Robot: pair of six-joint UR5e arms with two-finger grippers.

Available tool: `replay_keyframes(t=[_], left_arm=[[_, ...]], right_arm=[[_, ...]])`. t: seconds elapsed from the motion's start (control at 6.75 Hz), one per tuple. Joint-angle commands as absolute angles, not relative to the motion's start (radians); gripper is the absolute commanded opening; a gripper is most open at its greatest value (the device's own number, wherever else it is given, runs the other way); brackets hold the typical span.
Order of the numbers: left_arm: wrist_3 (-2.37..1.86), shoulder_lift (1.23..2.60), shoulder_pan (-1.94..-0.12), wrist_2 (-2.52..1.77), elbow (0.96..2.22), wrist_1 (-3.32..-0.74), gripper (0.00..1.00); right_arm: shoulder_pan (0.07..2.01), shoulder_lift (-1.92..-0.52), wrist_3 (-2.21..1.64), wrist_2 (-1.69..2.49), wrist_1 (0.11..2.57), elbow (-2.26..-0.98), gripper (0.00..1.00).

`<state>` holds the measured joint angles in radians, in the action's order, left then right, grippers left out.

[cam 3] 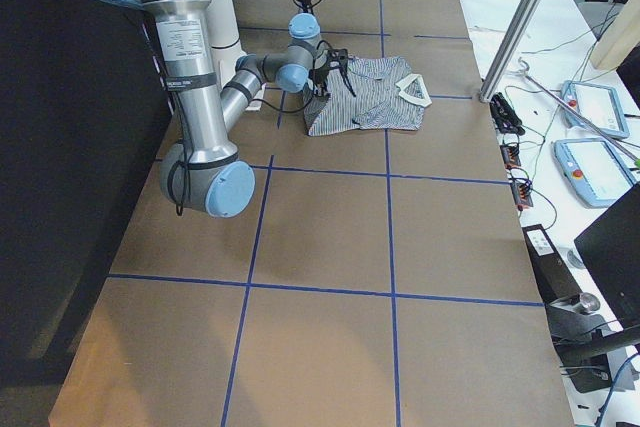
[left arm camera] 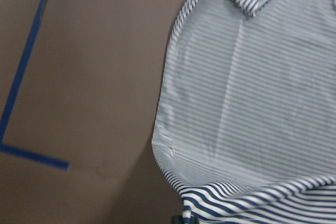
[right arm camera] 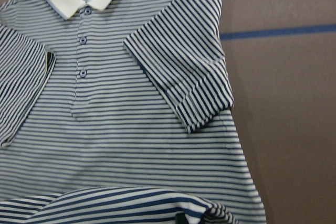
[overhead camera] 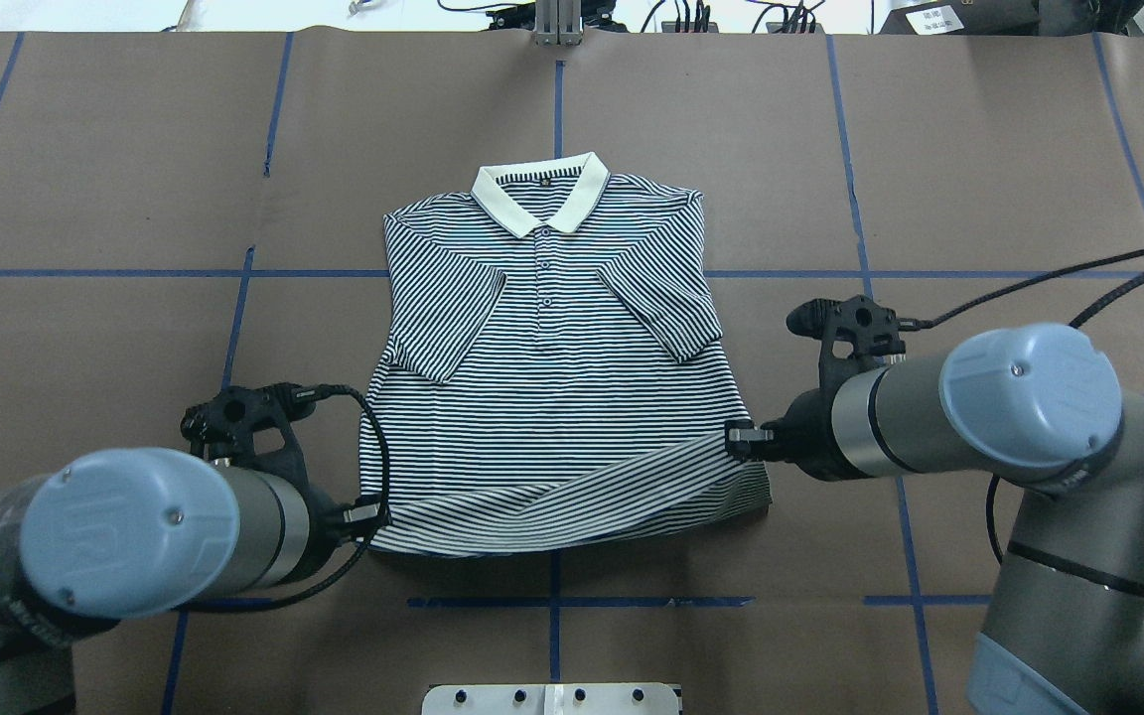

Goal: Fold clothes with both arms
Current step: 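Lift the hem with both grippers and fold it toward the collar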

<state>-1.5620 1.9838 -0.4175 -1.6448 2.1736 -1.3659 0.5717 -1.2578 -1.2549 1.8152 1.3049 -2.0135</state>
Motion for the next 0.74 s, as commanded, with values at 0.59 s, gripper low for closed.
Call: replay_keyframes(t=[0.59], left_arm=[[-1.404, 2.112, -0.722, -1.655, 1.664, -1.809, 0.0]], right_arm=[[0.785, -0.892, -1.192, 1.824, 1.243, -1.46, 0.0]])
